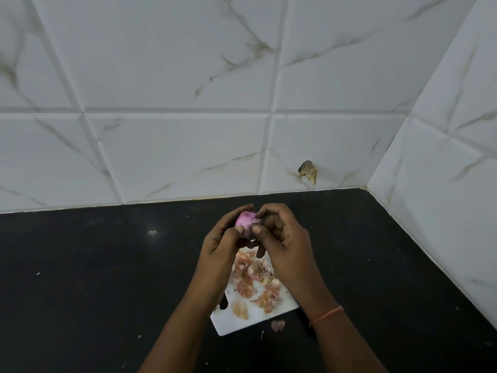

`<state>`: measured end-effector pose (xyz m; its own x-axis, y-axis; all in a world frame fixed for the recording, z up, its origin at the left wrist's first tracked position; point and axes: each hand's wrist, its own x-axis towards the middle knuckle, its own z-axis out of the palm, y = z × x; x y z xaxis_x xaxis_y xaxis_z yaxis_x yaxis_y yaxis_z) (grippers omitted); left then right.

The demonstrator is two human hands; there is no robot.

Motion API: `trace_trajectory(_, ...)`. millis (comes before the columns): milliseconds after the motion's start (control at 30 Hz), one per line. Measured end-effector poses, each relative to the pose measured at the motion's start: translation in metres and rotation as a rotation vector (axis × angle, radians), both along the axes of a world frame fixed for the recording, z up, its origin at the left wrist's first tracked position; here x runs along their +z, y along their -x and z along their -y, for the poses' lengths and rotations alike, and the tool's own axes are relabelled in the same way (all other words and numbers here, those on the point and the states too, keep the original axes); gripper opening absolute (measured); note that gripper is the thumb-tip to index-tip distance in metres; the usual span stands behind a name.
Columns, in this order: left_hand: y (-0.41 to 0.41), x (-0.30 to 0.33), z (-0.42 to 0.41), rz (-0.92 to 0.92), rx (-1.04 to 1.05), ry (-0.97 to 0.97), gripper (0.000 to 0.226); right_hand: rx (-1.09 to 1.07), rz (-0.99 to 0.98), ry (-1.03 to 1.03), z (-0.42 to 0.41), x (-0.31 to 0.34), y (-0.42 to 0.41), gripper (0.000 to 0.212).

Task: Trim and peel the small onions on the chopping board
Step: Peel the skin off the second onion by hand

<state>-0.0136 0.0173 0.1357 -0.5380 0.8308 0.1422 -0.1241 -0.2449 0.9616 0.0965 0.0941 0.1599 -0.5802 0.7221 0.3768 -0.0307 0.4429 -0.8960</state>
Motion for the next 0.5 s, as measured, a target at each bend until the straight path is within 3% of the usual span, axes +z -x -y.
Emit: trace_trajectory(500, 0.000, 0.004, -0.001, 0.071, -0.044, -0.021, 0.039, -0.013, 0.014, 0.031, 0.002, 0.003, -0.005, 0.017)
